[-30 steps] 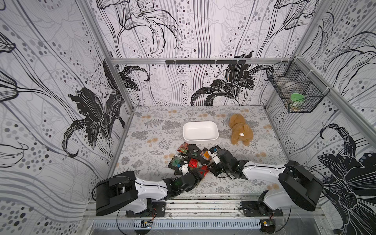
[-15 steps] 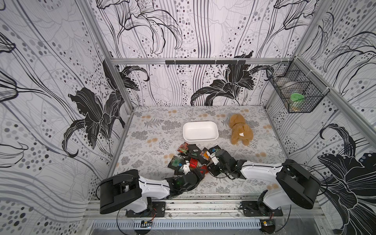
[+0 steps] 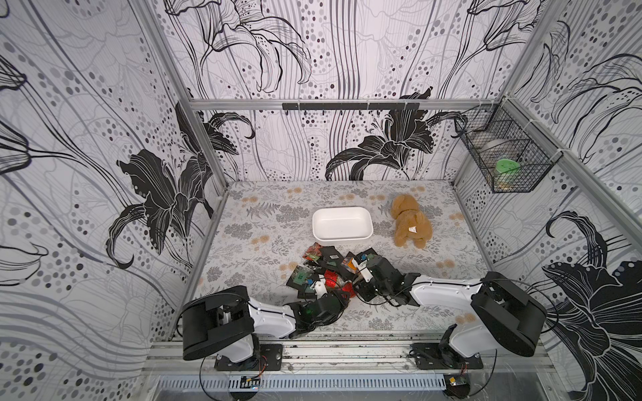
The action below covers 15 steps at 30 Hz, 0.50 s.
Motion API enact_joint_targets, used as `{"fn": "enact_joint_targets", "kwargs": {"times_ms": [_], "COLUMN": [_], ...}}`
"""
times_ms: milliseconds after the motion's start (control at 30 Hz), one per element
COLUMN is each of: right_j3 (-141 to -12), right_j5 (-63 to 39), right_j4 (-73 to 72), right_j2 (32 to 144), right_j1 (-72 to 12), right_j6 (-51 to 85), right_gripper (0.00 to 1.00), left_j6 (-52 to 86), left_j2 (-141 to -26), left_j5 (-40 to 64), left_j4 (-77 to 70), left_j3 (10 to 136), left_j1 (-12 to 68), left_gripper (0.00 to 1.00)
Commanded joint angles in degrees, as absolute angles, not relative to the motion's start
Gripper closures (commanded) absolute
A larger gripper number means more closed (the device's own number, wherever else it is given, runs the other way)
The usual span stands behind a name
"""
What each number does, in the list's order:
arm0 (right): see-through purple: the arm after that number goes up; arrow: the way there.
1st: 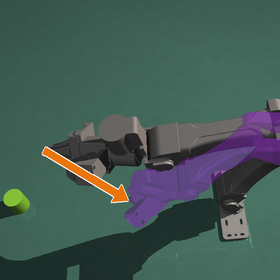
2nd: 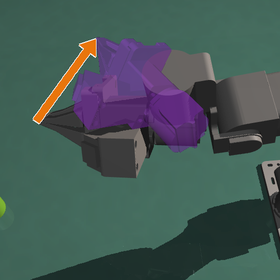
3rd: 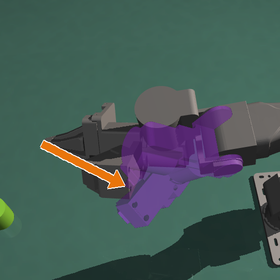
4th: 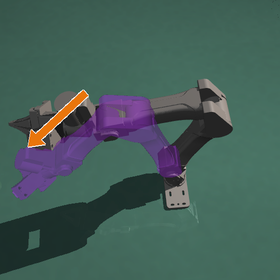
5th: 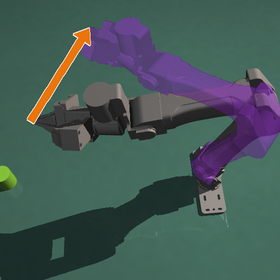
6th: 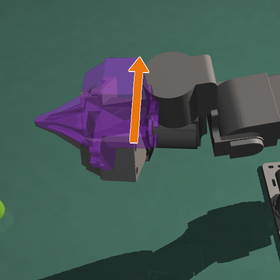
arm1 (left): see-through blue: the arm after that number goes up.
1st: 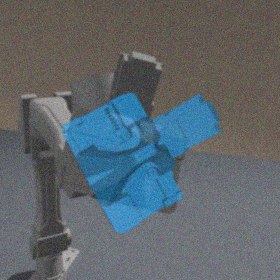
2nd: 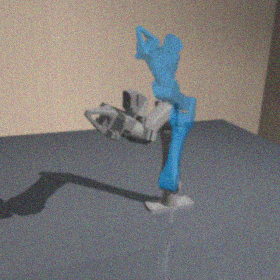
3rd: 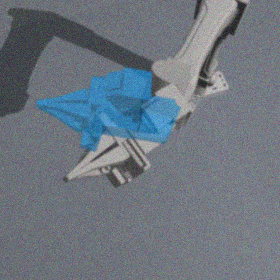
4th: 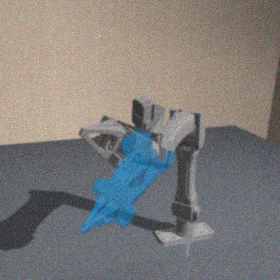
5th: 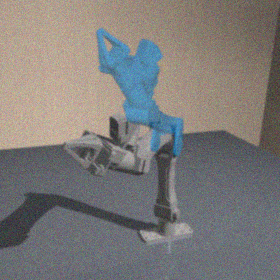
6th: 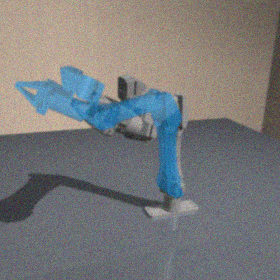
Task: Put the tea bags into the storage box
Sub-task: Pick up the tea bag from the center of the board.
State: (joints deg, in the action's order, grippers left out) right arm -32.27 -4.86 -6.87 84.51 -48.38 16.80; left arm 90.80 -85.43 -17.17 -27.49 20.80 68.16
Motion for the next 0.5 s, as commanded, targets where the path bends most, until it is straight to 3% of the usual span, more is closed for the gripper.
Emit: {"fn": "enact_joint_targets", "kwargs": {"times_ms": [0, 233, 467], "right_j3": [-33.9, -33.4, -31.0], "right_j5": [-4.1, -2.1, 4.1], "right_j4": [-5.2, -5.1, -5.4], "right_j2": [85.3, 84.0, 78.2], "right_j1": [-49.1, -49.3, -49.3], "right_j6": [15.6, 15.9, 17.0], "right_gripper": [0.66, 0.66, 0.65], "left_j6": [89.7, 87.8, 80.4], "left_j2": [-84.4, -80.0, -73.2], "left_j5": [-17.8, -17.7, -15.8], "left_j4": [-26.1, -20.6, -4.5], "left_j3": [21.6, 21.8, 25.6], "left_j1": [68.0, 68.1, 68.0], "left_gripper": [0.79, 0.88, 0.92]}}
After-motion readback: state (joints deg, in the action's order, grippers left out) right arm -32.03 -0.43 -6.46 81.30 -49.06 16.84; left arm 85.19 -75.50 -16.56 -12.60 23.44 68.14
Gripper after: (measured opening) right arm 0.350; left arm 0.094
